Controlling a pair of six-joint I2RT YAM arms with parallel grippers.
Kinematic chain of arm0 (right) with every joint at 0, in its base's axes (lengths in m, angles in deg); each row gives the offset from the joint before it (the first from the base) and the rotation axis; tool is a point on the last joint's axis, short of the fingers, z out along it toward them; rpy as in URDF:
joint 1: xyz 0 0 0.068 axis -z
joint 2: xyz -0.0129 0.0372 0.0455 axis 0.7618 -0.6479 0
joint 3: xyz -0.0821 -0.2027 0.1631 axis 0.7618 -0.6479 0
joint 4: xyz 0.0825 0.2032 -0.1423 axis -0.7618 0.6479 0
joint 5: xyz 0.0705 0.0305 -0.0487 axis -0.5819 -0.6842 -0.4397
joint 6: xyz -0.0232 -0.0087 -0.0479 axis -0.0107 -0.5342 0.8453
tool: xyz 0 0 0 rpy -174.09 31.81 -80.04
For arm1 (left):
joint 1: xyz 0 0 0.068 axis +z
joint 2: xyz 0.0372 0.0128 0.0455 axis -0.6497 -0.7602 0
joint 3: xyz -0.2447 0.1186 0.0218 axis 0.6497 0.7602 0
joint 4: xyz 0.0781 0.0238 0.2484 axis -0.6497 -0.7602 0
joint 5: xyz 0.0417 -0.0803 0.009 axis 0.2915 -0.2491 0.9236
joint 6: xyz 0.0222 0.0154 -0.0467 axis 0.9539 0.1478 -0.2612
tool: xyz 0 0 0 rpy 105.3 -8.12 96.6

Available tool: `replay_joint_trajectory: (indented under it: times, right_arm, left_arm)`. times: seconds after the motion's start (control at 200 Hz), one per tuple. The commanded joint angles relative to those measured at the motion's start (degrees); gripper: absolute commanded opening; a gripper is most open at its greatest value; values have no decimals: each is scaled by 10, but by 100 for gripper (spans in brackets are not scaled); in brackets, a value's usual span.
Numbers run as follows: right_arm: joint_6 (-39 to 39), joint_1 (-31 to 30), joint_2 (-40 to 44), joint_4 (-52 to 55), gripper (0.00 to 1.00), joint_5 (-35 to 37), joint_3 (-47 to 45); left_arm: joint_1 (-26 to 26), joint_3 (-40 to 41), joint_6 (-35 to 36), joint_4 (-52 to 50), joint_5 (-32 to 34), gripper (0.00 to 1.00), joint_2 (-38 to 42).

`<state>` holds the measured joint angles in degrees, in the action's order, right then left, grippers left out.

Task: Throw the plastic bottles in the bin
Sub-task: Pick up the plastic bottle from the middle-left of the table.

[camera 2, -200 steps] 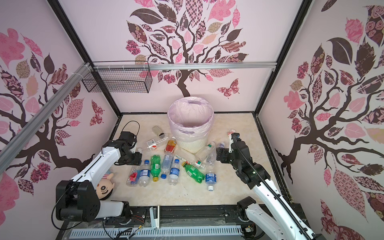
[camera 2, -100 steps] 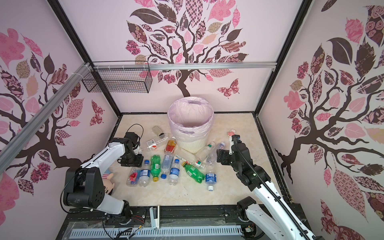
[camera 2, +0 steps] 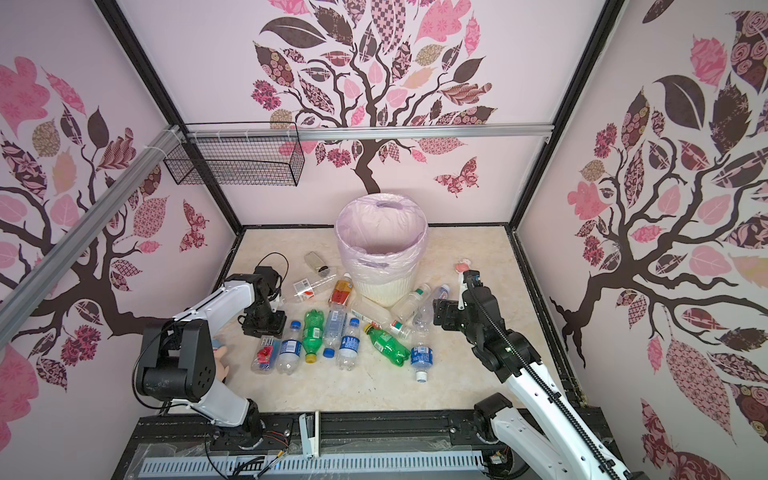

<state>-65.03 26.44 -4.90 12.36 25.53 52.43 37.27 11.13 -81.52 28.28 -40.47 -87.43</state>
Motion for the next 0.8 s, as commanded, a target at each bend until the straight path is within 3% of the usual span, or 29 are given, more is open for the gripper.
replay_joint_trajectory:
  times: [0.0,0.23,0.44,0.795]
  right_arm:
    - [0,-2,5,4,86,6,4]
    - [8,-2,10,9,86,18,13]
    - [14,-2,17,23,86,28,25]
    - [9,-2,33,31,86,24,23]
  left_arm:
    - [3,-21,-1,-7,4,61,-9]
    - [10,-24,0,-11,-8,60,-24]
    - [11,-26,1,-13,-14,49,-35]
    - [21,-18,-4,-3,-13,46,21]
